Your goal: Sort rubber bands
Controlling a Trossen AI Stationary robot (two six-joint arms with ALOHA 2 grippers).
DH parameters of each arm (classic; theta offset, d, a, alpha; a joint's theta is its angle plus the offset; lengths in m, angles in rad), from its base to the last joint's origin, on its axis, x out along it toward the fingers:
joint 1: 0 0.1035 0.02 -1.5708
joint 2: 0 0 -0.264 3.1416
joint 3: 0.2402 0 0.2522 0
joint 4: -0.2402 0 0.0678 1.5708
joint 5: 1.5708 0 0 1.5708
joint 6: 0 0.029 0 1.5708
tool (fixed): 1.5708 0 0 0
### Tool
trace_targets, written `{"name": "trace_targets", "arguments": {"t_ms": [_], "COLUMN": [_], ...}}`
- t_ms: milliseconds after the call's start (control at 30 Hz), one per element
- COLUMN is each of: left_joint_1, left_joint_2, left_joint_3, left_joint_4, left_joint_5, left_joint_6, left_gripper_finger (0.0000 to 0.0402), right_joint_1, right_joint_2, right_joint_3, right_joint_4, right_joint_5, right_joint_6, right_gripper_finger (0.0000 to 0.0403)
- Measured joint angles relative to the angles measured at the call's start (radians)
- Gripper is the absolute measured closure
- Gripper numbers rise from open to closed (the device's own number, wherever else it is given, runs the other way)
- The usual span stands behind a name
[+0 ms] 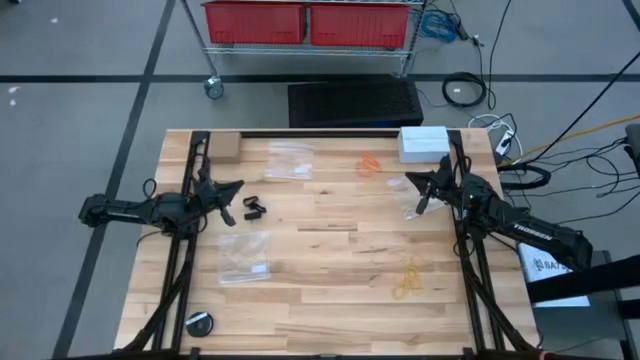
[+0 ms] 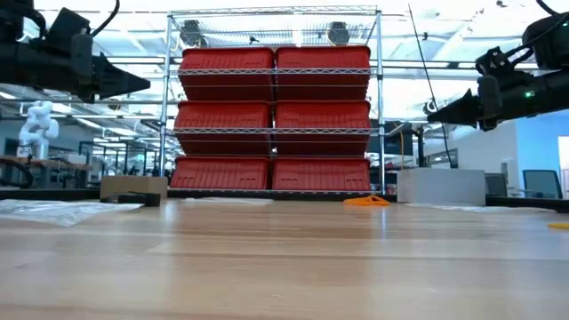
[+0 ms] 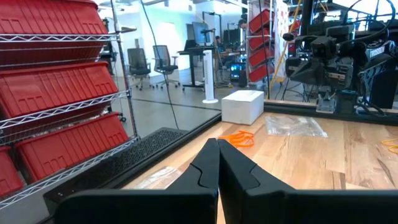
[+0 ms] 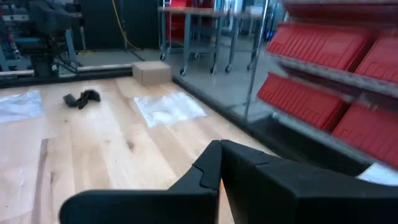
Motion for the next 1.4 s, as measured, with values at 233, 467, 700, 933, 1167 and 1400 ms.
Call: {"name": "trace_targets", "arguments": {"t_ms": [233,467,700,933,1167,1400], "left_joint_1": [0.000,0.000,0.000,0.000,0.000,0.000], "left_joint_2": [0.000,0.000,0.000,0.000,0.000,0.000], "left_joint_3": [0.000,0.000,0.000,0.000,0.000,0.000], "left_joint_4": [0.000,0.000,0.000,0.000,0.000,0.000], "left_joint_5": [0.000,0.000,0.000,0.000,0.000,0.000], "left_joint_6": [0.000,0.000,0.000,0.000,0.000,0.000], "left_gripper_finger": [0.0400,0.0400,0.0400,0.0400,0.0400,0.0400], "right_joint_1": [-0.003,-0.003,-0.003,-0.002,0.019,0.085], "right_joint_2": [0.000,-0.001,0.000,0.052,0.166,0.311], "right_joint_3": [0.001,0.002,0.002,0.015,0.100,0.262], "right_joint_4": [0.151,0.310,0.351,0.107,-0.132,-0.400], "right_joint_5": [-0.001,-0.005,-0.118,-0.255,-0.232,-0.068], "right_joint_6": [0.072,0.204,0.274,0.291,0.334,0.390], "right_gripper_finger": [0.0403,0.0403,0.0403,0.0403,0.0403,0.0403]}}
